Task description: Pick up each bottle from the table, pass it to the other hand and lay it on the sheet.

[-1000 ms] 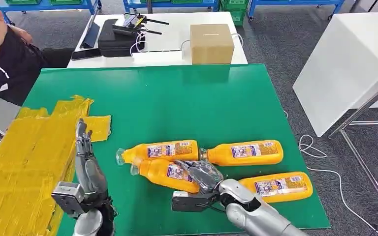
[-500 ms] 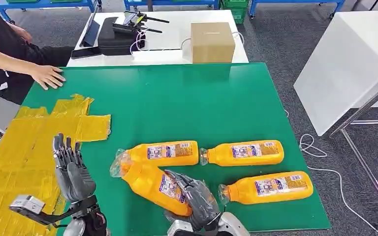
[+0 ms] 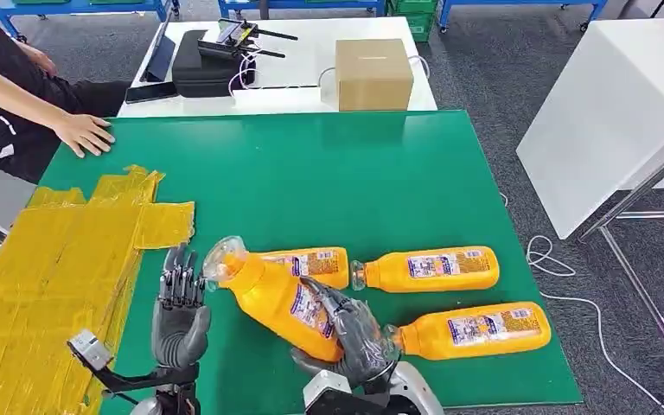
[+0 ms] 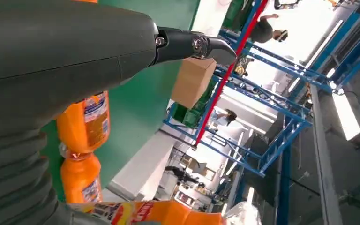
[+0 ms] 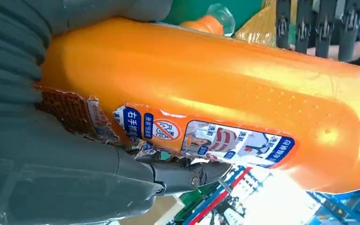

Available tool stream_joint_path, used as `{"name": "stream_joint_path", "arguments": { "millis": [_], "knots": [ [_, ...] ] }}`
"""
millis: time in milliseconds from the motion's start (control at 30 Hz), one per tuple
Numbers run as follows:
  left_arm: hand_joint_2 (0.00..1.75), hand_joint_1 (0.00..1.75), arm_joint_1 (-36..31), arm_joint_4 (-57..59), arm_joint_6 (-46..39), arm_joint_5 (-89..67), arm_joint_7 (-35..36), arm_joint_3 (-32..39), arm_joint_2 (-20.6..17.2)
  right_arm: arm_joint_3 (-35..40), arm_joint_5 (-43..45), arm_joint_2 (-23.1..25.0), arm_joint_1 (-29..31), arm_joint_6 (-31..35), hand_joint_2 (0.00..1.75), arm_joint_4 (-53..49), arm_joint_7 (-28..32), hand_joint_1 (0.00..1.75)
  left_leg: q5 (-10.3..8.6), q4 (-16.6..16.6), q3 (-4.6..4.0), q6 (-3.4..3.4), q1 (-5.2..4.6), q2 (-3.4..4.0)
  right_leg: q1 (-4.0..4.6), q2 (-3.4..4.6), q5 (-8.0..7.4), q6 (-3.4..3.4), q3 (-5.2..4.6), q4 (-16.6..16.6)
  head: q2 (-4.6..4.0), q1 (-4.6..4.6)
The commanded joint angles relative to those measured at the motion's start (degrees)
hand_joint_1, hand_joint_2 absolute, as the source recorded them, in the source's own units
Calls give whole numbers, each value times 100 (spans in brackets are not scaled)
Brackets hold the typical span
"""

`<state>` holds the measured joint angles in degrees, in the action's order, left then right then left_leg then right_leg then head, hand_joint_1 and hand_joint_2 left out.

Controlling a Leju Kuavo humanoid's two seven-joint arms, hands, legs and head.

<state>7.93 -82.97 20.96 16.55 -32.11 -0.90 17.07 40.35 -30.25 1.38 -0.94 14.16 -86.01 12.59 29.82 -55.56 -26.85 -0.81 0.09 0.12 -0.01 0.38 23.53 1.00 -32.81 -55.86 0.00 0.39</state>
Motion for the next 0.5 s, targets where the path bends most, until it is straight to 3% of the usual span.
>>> {"name": "stream_joint_path", "arguments": {
  "millis": [33,500],
  "knots": [
    [175,0,-65,353,6,-10,35,-149,-253,-182,22,26,137,3,175,136,10,175,-1,9,11,3,0,2,0,1,-2,2,9,8,0,0],
    [175,0,-71,375,105,-26,61,-154,-249,-238,25,86,180,-21,175,213,41,175,-1,9,11,3,1,0,-1,-1,-1,2,10,7,0,2]
  ]
}}
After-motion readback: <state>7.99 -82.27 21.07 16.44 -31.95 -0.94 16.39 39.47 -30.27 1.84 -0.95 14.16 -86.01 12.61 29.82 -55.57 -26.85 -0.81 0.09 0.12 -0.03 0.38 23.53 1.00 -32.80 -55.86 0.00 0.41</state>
